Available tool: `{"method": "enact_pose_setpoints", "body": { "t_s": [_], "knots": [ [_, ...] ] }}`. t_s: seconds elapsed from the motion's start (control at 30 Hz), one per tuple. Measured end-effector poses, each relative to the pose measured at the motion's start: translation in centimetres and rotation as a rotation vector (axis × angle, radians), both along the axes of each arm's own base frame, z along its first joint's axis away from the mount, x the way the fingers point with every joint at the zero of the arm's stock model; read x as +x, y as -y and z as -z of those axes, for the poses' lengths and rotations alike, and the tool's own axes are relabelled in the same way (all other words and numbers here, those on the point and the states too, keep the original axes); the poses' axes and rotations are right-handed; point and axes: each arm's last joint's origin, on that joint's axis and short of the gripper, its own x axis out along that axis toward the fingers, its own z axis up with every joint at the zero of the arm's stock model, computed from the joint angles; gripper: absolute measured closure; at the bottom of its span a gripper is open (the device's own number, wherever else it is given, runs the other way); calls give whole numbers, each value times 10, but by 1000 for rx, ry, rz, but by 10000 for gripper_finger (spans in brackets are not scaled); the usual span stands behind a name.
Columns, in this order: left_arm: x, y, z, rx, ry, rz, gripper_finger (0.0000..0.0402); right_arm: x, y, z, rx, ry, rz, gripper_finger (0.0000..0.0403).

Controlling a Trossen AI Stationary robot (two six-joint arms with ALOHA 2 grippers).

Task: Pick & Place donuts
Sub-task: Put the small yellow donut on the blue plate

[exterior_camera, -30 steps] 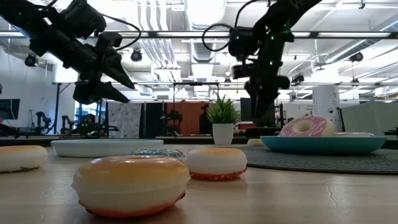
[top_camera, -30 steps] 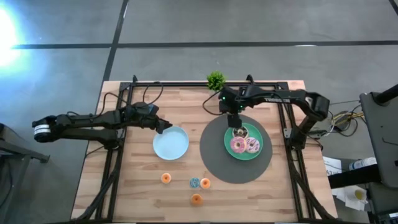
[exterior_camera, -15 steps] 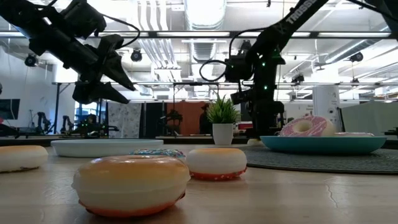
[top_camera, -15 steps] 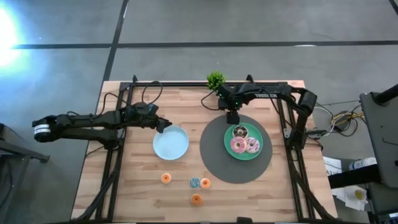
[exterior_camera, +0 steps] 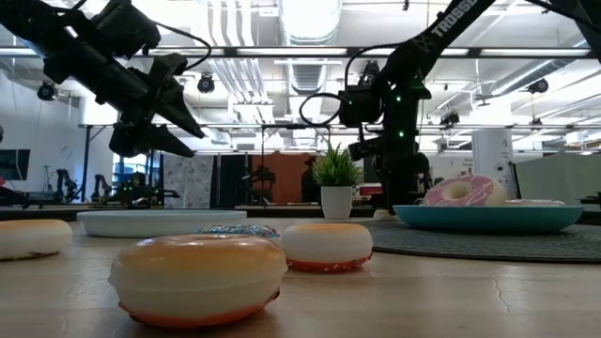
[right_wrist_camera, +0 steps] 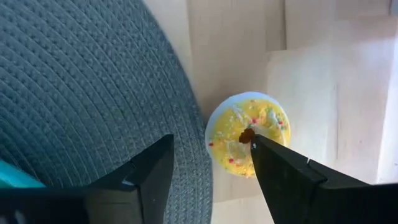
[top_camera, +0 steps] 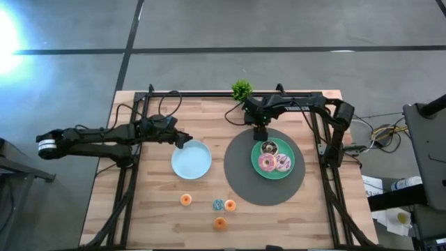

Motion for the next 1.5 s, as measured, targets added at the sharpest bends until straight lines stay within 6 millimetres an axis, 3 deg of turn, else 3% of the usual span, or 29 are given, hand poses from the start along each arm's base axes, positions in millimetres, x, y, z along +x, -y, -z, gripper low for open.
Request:
{"method": "enact_pose_setpoints", "body": {
  "t_s": [0.33, 0.67, 0.77, 0.9, 1.07, 1.27, 1.5],
  "knots": [
    [0, 0, 0, 0, -1, -2, 237, 1, 1, 15, 32, -28, 34, 254],
    [0, 0, 0, -2, -1, -2, 237, 8, 3, 0, 16, 42, 53, 374],
    [0, 0, 0, -15, 3, -10, 237, 16, -1, -11, 11, 76, 42, 389],
    [-1, 1, 1, -27, -3, -4, 237, 41, -19, -39, 69, 193, -41, 388],
    [-10, 9, 4, -67, -72, 31, 237, 83, -58, -66, 195, 357, -146, 389],
    [-27, 24, 0, -92, -112, 81, 237, 137, -106, -60, 289, 391, -215, 390],
    [-46, 34, -1, -101, -155, 66, 237, 185, -123, -44, 346, 406, -197, 390]
  ]
}}
